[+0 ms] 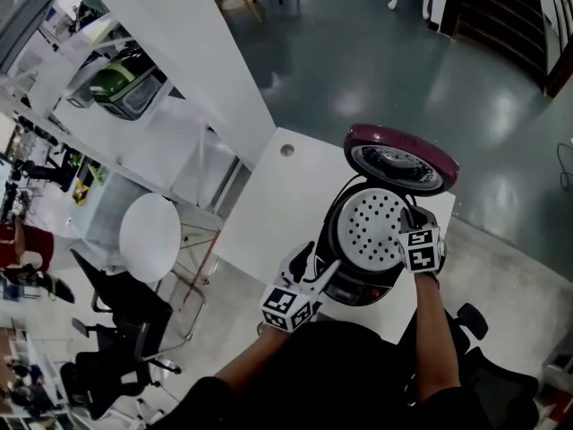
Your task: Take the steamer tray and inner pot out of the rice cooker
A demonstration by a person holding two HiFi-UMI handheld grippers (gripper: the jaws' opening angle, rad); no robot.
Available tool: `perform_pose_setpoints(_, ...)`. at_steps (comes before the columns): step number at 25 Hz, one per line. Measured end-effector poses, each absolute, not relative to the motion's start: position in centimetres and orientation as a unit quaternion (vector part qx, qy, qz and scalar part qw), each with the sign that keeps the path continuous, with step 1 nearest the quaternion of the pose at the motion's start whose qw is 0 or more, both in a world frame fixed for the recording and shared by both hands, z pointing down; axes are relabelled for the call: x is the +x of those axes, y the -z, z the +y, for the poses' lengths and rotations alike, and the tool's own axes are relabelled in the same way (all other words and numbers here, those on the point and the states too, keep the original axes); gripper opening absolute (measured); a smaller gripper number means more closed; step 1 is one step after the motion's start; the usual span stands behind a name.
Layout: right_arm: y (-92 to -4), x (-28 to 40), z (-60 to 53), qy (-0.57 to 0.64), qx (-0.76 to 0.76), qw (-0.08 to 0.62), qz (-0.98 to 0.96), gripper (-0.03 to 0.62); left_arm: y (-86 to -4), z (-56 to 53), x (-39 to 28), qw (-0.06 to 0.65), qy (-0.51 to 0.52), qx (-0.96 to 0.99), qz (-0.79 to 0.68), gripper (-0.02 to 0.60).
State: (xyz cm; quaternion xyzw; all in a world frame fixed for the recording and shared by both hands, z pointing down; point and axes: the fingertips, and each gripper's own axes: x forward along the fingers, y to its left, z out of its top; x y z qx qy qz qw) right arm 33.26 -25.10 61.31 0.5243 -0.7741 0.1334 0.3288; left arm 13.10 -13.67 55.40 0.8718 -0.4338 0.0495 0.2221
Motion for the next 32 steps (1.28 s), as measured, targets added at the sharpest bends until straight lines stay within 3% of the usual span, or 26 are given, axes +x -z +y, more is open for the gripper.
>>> perform_pose_setpoints(10,-55.3,32.9,-24.0,-0.120,0.567,0.230,-0.782,0.018,-54.7,-12.0,11.7,0.225,-0.026,0.878,-0.421,0.279)
perform_pose_setpoints(12,-53.9,32.0,-23.9,-0.120,0.571,0.210,-0.784,0.018,-54.2,-11.5,11.0,0.227,-0.009,0.882,-0.413,0.211)
perform_pose_setpoints(15,-52.5,29.8,-23.9,-0.122,0.571,0.191,-0.789,0.018,-53.6,-11.0,9.5,0.223,0.007,0.885,-0.409,0.186)
perform_pose_setpoints(21,-51.8,23.3,-24.5,-0.138,0.556,0.174,-0.801,0.018,-52.6,-11.0,4.3,0.217,0.025,0.881,-0.419,0.166)
perform_pose_setpoints(25,-52.5,17.6,-24.8,-0.160,0.539,0.168,-0.810,0.018,-52.0,-10.9,-0.4,0.216,0.027,0.880,-0.423,0.124)
perform_pose_setpoints(28,-53.3,13.0,-25.4,-0.165,0.529,0.174,-0.814,0.018,-51.6,-10.8,-4.1,0.214,0.024,0.879,-0.426,0.039)
perform_pose_setpoints(32,-55.5,7.5,-26.1,-0.171,0.515,0.197,-0.817,0.018,-51.9,-11.0,-8.5,0.222,0.023,0.873,-0.434,0.026)
